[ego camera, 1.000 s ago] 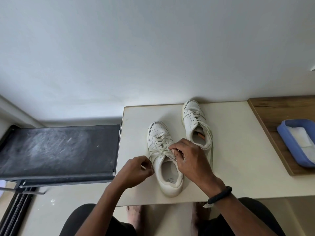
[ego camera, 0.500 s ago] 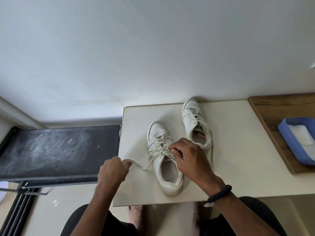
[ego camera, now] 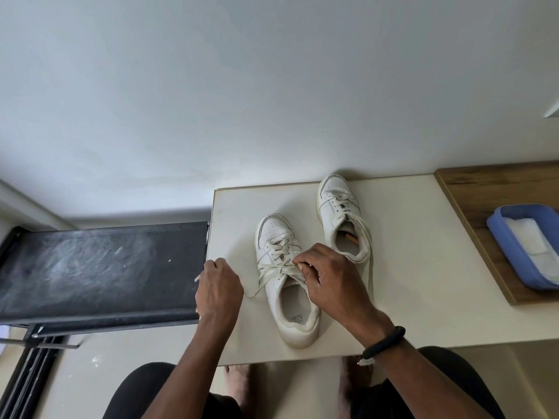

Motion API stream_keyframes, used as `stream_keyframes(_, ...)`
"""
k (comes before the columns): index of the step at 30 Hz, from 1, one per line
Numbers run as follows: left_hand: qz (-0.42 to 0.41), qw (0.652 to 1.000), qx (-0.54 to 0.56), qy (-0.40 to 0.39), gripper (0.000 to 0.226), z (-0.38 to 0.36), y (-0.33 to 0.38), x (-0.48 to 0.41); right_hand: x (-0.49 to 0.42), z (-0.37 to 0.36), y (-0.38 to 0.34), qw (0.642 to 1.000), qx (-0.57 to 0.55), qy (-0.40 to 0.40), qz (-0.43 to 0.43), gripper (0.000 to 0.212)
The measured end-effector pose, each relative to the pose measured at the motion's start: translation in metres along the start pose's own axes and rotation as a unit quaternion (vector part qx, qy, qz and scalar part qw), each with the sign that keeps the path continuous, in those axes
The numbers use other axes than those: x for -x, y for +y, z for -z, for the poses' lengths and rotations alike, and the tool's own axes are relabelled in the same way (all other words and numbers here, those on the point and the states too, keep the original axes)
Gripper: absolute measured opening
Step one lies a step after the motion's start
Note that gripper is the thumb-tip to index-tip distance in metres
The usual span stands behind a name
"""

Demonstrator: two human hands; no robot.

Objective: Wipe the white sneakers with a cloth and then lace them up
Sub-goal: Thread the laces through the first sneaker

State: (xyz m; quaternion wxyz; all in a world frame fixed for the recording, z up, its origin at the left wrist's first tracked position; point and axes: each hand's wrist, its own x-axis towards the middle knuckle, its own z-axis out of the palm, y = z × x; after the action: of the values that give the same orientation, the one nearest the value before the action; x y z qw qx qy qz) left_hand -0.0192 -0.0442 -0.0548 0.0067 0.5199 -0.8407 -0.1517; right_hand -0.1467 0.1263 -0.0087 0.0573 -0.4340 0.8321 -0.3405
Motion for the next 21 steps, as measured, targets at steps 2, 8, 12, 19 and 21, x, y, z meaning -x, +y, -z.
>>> stream_keyframes(2, -0.015, 0.999, 0.009, 0.03, 0.021, -0.001, 0.002, 0.001, 0.0, 0.0, 0.0, 1.0, 0.003, -0.002, 0.0, 0.018)
stream_keyframes(8, 0.078, 0.93, 0.358, 0.004, 0.045, 0.017, 0.004, -0.001, 0.0, 0.001, -0.001, 1.0, 0.014, -0.006, -0.003, 0.019)
stream_keyframes(12, 0.231, 0.632, 0.726, -0.142, 0.018, 0.038, 0.003, -0.004, 0.0, 0.0, -0.003, 1.0, 0.017, -0.006, -0.003, 0.018)
stream_keyframes(19, 0.15, 0.644, 0.732, -0.165, 0.009, 0.059, -0.004, 0.001, 0.0, 0.0, -0.004, 1.0, 0.027, 0.0, -0.002, 0.016)
stream_keyframes(21, 0.037, 0.749, 0.645, -0.146, 0.01, 0.068, 0.001, 0.009, 0.0, -0.001, -0.006, 0.999, 0.033, 0.001, -0.004, 0.018)
